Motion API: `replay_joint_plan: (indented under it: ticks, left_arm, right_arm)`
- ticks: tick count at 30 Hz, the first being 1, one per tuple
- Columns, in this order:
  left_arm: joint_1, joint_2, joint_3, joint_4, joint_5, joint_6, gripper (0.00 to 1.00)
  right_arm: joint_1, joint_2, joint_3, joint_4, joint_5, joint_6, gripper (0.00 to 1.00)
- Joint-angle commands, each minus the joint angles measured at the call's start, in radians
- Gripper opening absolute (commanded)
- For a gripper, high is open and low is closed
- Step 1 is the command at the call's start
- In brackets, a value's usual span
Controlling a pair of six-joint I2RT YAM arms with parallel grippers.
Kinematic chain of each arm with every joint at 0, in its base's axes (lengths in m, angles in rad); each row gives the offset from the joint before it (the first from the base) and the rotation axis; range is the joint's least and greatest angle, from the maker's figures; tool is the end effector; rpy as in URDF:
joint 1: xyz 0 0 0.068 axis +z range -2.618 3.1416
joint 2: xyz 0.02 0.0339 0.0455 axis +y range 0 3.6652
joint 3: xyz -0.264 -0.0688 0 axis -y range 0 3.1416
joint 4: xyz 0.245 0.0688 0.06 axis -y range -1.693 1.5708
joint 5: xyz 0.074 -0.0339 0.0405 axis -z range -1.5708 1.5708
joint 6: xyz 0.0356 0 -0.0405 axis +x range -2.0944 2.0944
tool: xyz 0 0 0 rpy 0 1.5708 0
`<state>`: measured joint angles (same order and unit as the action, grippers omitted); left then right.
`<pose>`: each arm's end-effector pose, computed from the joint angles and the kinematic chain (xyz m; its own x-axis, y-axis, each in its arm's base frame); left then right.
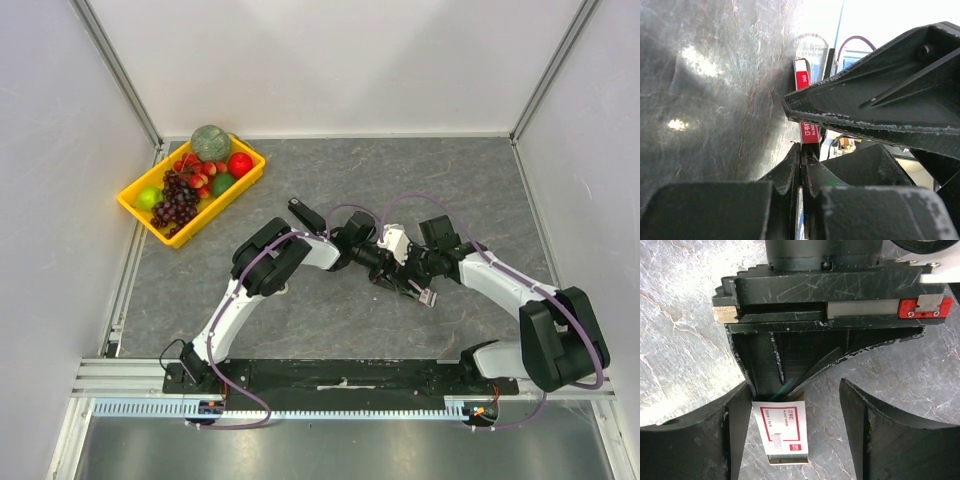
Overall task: Load the staples into the stapler
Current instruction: Open the staple box at the center of the board.
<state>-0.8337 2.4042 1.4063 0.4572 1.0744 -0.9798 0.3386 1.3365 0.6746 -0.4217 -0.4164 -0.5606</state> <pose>0.2972 -0.3739 0.0708 -0.9064 0.4101 -0.1019 0.1915 0.1838 -0.9641 0.2204 0.0929 0.1729 -0.4494 -0.6738 -0.5865 -0.8517 0.5213 0.0538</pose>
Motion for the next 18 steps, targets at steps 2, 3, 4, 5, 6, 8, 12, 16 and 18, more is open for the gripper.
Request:
replay_joint_plan:
  ticks: [2, 3, 4, 5, 6, 8, 12, 16, 18]
  left_arm:
    - [-0.048, 0.004, -0.007, 0.023, 0.094, -0.031, 0.04]
    - [-0.045, 0.003, -0.010, 0.023, 0.094, -0.031, 0.04]
    - [-0.045, 0.001, -0.010, 0.023, 0.093, -0.031, 0.04]
    - [-0.041, -0.002, -0.015, 0.023, 0.091, -0.030, 0.04]
    - [-0.038, -0.004, -0.017, 0.023, 0.091, -0.028, 0.04]
    - [-0.031, -0.007, -0.020, 0.023, 0.090, -0.028, 0.04]
    - [-0.018, -0.011, -0.021, 0.023, 0.087, -0.025, 0.04]
    - [-0.004, -0.017, -0.023, 0.023, 0.084, -0.023, 0.04]
    - [0.001, -0.022, -0.021, 0.023, 0.082, -0.023, 0.04]
  right_arm:
    - [-0.009, -0.074, 0.037, 0.126, 0.036, -0.058, 0.84]
    - [-0.012, -0.083, 0.040, 0.109, 0.037, -0.067, 0.87]
    - [-0.022, -0.109, 0.042, 0.071, 0.036, -0.097, 0.89]
    - [-0.030, -0.121, 0.042, 0.052, 0.044, -0.111, 0.90]
    - [-0.039, -0.146, 0.039, 0.025, 0.045, -0.128, 0.91]
    - [-0.084, -0.164, 0.029, 0.000, 0.036, -0.165, 0.93]
    - [-0.145, -0.200, 0.026, -0.087, 0.027, -0.219, 0.93]
    - [-0.167, -0.223, 0.019, -0.169, 0.013, -0.281, 0.94]
    - [-0.170, -0.230, 0.011, -0.196, 0.016, -0.300, 0.94]
